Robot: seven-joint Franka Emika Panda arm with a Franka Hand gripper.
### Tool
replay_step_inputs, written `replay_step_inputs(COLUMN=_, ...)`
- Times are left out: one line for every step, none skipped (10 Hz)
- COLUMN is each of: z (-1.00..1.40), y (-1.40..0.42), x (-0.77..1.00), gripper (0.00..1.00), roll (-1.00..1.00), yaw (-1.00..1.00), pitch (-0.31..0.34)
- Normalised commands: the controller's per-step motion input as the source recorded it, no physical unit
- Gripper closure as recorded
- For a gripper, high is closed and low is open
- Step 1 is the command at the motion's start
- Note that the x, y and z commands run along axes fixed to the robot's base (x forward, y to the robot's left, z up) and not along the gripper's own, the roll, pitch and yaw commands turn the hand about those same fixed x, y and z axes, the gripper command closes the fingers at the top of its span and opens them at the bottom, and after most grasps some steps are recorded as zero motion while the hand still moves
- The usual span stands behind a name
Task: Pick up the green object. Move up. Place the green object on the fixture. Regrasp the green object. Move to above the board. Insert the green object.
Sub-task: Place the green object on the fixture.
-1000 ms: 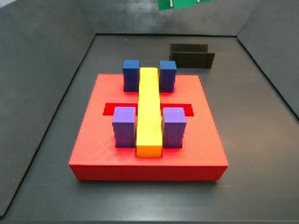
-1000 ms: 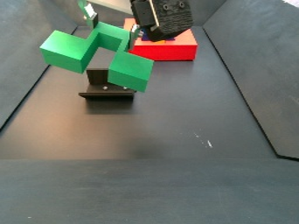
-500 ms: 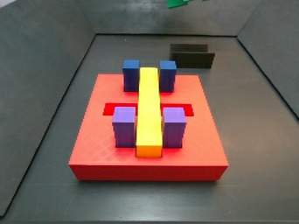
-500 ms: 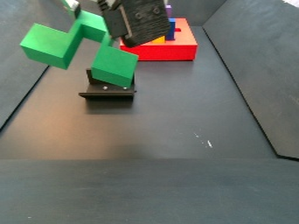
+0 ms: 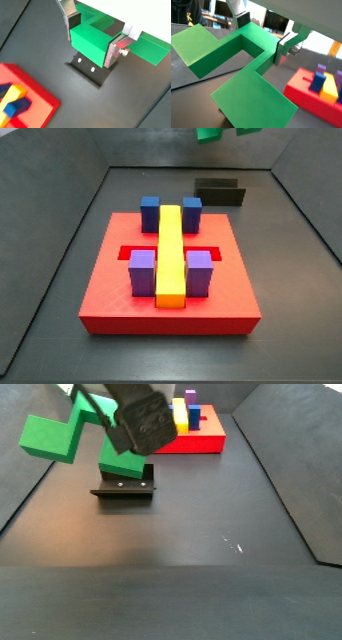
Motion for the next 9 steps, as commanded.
replay_step_inputs(z=-0.04, y=-0.33, x=0.05, gripper=1.00, roll=-0.37, yaw=0.05, pitch=0.194)
replay_step_inputs(z=-0.09, y=-0.38, x=0.00, gripper=1.00, roll=-0.28, yaw=0.05, pitch=0.171)
replay_step_inputs(z=-0.15, y=-0.39, x=0.00, gripper=1.00, roll=-0.33, yaw=0.05, pitch=0.120)
replay_step_inputs(z=-0.17, y=-0.39, x=0.00, gripper=1.00, roll=-0.33, yaw=0.05, pitch=0.117)
replay_step_inputs(z=-0.22, y=-0.39, x=0.00, gripper=1.00, roll=-0.25, yaw=0.00, pitch=0.123)
replay_step_inputs(z=-0.27, y=-0.38, x=-0.05, gripper=1.00, roll=-0.23, yaw=0.00, pitch=0.080)
replay_step_inputs(z=-0.29, y=-0.43, x=0.00, gripper=1.00, roll=-0.18, yaw=0.00, pitch=0.109)
replay_step_inputs(z=-0.29, y=-0.49, x=0.00, gripper=1.00, roll=0.00, yaw=0.00, pitch=0.269)
replay_step_inputs(z=-0.24, y=-0.49, x=0.10, gripper=1.00, roll=0.06, yaw=-0.09, pitch=0.377)
